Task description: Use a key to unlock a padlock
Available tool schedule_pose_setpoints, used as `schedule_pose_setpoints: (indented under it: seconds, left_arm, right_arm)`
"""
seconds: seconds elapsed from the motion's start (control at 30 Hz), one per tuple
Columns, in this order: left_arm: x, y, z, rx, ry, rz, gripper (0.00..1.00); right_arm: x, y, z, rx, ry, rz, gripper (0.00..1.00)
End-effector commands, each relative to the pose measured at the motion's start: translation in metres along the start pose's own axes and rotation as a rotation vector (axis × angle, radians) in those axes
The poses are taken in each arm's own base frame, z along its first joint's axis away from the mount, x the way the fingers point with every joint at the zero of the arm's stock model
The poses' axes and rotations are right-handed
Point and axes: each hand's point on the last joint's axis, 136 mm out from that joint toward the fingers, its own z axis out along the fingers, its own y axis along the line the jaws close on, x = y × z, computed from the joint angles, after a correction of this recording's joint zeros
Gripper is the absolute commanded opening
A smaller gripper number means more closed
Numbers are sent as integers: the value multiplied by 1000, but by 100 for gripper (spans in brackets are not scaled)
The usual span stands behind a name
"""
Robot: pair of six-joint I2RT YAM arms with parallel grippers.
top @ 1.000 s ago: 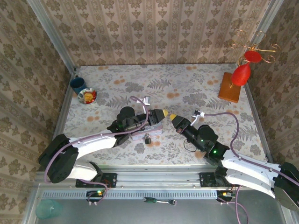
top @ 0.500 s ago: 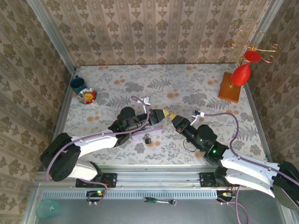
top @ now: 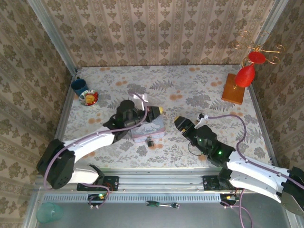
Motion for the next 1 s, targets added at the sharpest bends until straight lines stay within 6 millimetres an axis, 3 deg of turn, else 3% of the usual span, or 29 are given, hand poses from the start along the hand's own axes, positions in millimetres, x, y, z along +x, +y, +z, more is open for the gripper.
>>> schedule_pose_setpoints:
  seconds: [0.0, 0.23, 0.37, 0.57, 0.77, 0.87, 0.97]
  left_arm:
    - [-6, 19, -21, -98, 63, 142, 0]
    - [-12, 9, -48, -117, 112, 264, 0]
    - [-8, -4, -53, -62, 115, 228, 0]
    - [0, -36, -52, 56, 148, 230, 0]
    - [3, -53, -47, 122, 164, 246, 0]
    - [6, -62, -44, 167, 168, 245, 0]
    - [9, -71, -44, 187, 180, 260, 0]
  right_arm:
    - [-8, -12, -3, 32, -58, -28, 67]
    - [9, -4, 1, -14, 29, -138, 71]
    - [23, 20, 0, -171, 85, -127, 71]
    - [27, 53, -2, -337, 80, -173, 69]
    - [43, 89, -3, -458, 155, -220, 55]
    - [47, 90, -1, -458, 170, -222, 43]
    - [47, 89, -3, -469, 167, -212, 41]
